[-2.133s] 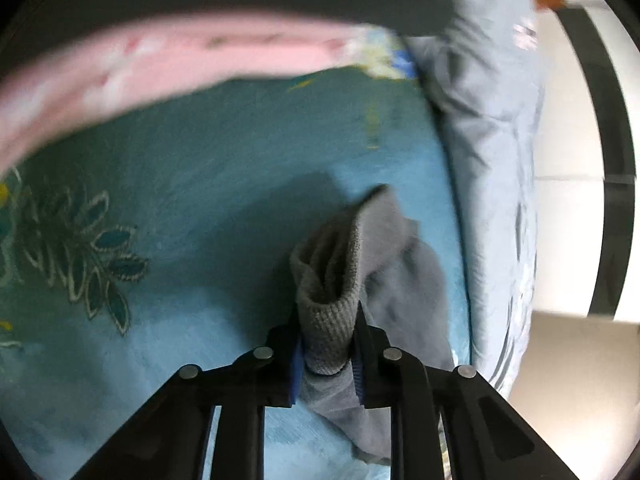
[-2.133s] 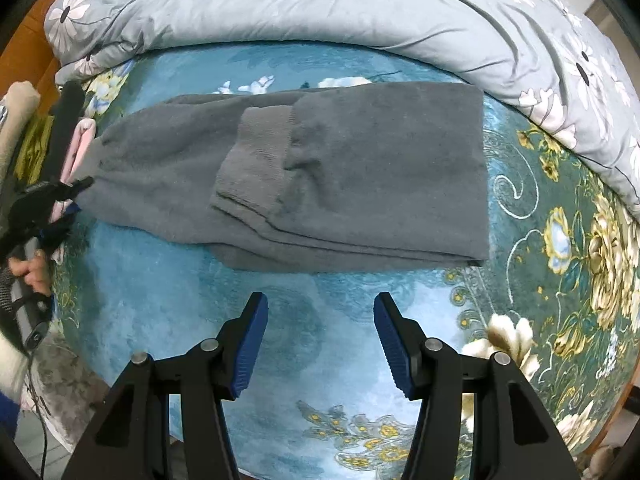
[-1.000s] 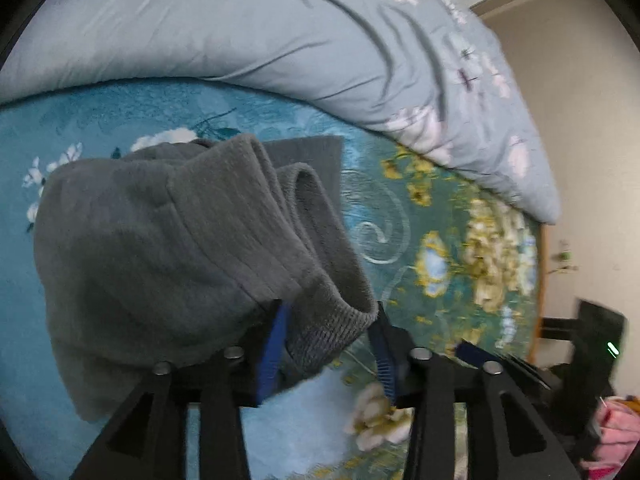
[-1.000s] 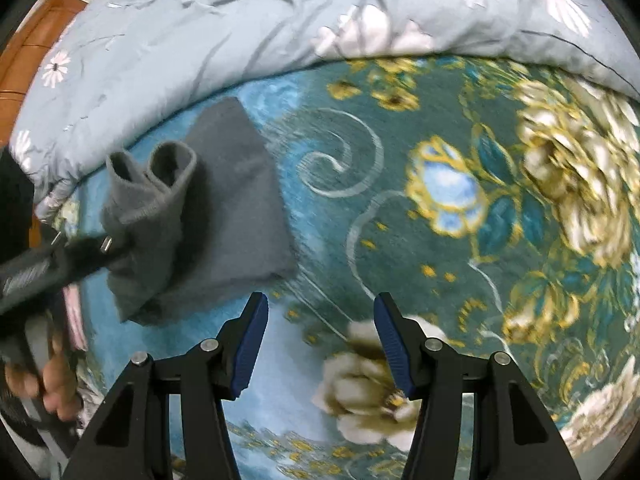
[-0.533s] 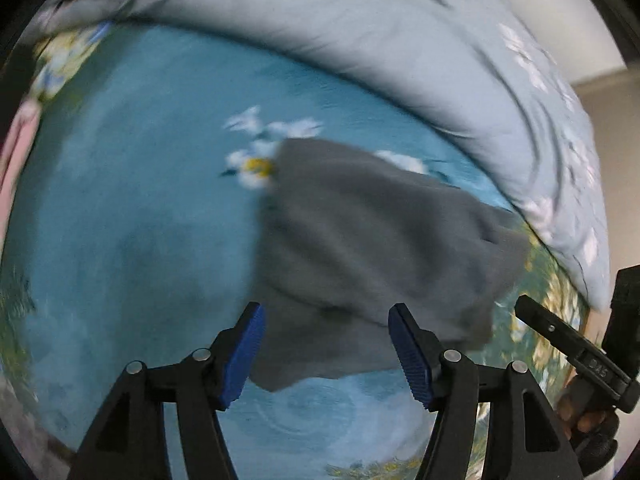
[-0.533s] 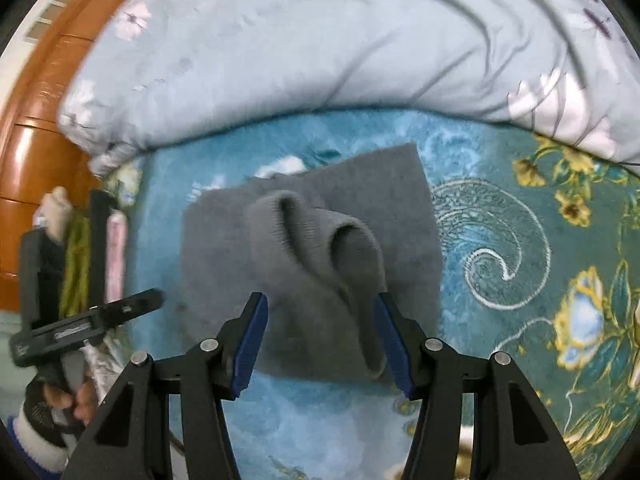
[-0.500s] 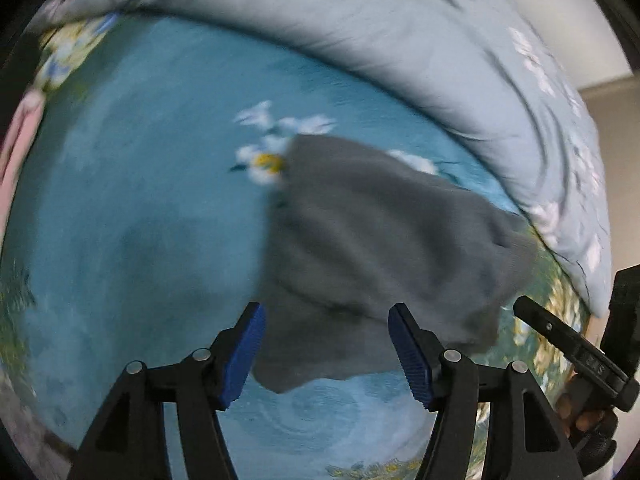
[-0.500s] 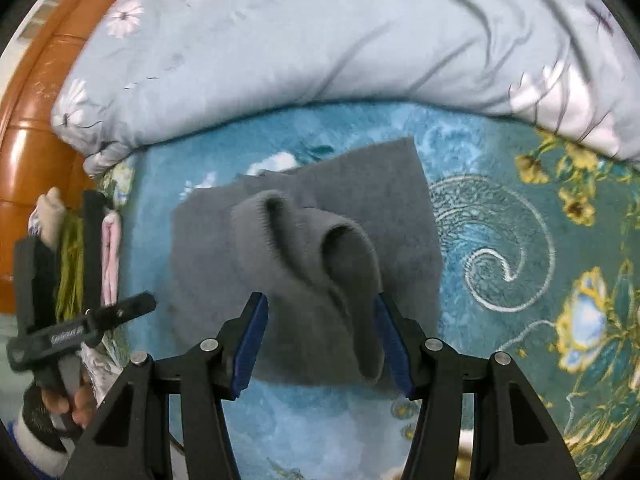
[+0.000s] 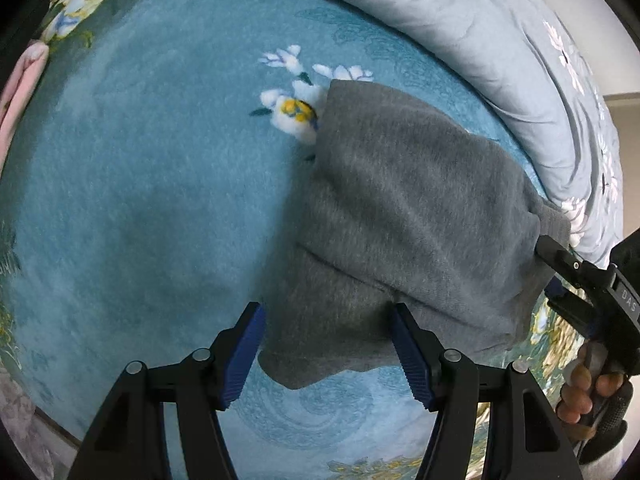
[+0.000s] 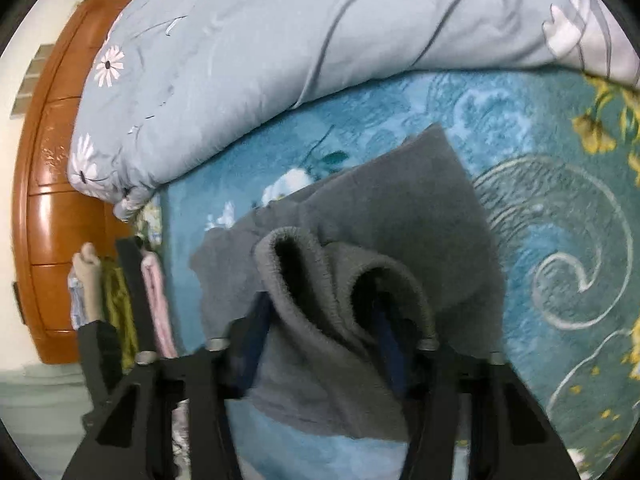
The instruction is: Fold clothes
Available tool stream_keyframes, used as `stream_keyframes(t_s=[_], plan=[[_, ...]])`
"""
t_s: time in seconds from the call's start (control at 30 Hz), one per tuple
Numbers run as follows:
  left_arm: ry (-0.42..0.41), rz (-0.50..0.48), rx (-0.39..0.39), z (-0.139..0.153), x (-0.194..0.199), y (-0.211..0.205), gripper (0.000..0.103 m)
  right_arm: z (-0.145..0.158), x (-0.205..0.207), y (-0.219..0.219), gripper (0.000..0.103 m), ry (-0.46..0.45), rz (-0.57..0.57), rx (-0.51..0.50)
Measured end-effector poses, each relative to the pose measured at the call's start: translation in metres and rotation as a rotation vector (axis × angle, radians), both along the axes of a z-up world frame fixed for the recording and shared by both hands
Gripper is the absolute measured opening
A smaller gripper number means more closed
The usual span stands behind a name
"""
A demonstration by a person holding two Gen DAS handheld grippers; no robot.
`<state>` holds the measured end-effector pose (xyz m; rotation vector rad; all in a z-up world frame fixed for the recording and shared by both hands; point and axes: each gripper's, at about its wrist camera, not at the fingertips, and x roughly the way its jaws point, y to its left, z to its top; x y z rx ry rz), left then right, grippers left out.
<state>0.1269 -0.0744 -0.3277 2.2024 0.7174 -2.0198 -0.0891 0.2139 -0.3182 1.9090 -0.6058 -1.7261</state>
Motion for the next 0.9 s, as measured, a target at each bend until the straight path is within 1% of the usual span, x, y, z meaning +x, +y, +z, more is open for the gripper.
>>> stream_keyframes(t_s=[0.03, 0.1, 0.2, 0.3, 0.33, 0.43, 0.47, 0.5, 0.57, 0.63, 0.73, 0.77, 0.8, 0.83, 0.9], plan=[[-0.003, 0.004, 0.001, -0.001, 0.001, -0.001, 0.068, 0.003, 0.002, -0.001, 0.026, -0.004, -0.001, -0.006], [-0.008, 0.011, 0.003, -0.002, 0.003, -0.002, 0.068, 0.012, 0.002, 0.0, 0.013, 0.0, -0.01, -0.029], [-0.012, 0.004, 0.021, -0.003, 0.006, 0.001, 0.068, 0.034, -0.007, 0.019, 0.011, 0.029, -0.079, -0.092], [-0.001, 0.0, 0.071, -0.004, 0.008, 0.008, 0.074, 0.054, -0.019, 0.039, 0.011, 0.072, -0.103, -0.084], [-0.001, -0.005, 0.08, -0.005, 0.008, 0.012, 0.076, 0.055, -0.023, 0.042, 0.011, 0.075, -0.097, -0.074], [-0.018, -0.005, 0.113, -0.01, 0.008, 0.025, 0.076, 0.041, -0.033, 0.051, 0.011, 0.059, -0.105, -0.012], [-0.028, 0.002, 0.125, -0.012, 0.008, 0.028, 0.076, 0.032, -0.034, 0.056, 0.011, 0.037, -0.123, 0.005], [-0.025, -0.001, 0.131, -0.011, 0.008, 0.03, 0.076, 0.023, -0.035, 0.061, 0.011, 0.016, -0.138, 0.022], [-0.017, -0.008, 0.141, -0.008, 0.008, 0.034, 0.077, 0.011, -0.033, 0.065, 0.012, -0.003, -0.135, 0.045], [-0.002, -0.012, 0.158, -0.002, 0.009, 0.035, 0.075, 0.004, -0.03, 0.065, 0.014, -0.011, -0.12, 0.054], [0.035, -0.002, 0.196, 0.011, 0.01, 0.029, 0.075, 0.005, -0.029, 0.063, 0.018, 0.009, -0.101, 0.069], [0.052, -0.002, 0.195, 0.016, 0.008, 0.025, 0.075, 0.006, -0.028, 0.063, 0.02, 0.018, -0.091, 0.076], [0.061, -0.005, 0.188, 0.019, 0.007, 0.022, 0.075, 0.008, -0.028, 0.06, 0.026, 0.041, -0.065, 0.096], [0.068, -0.009, 0.175, 0.021, 0.007, 0.021, 0.075, 0.01, -0.028, 0.059, 0.037, 0.062, -0.042, 0.126], [0.071, -0.009, 0.155, 0.02, 0.001, 0.015, 0.075, 0.016, -0.025, 0.056, 0.048, 0.106, -0.005, 0.188]])
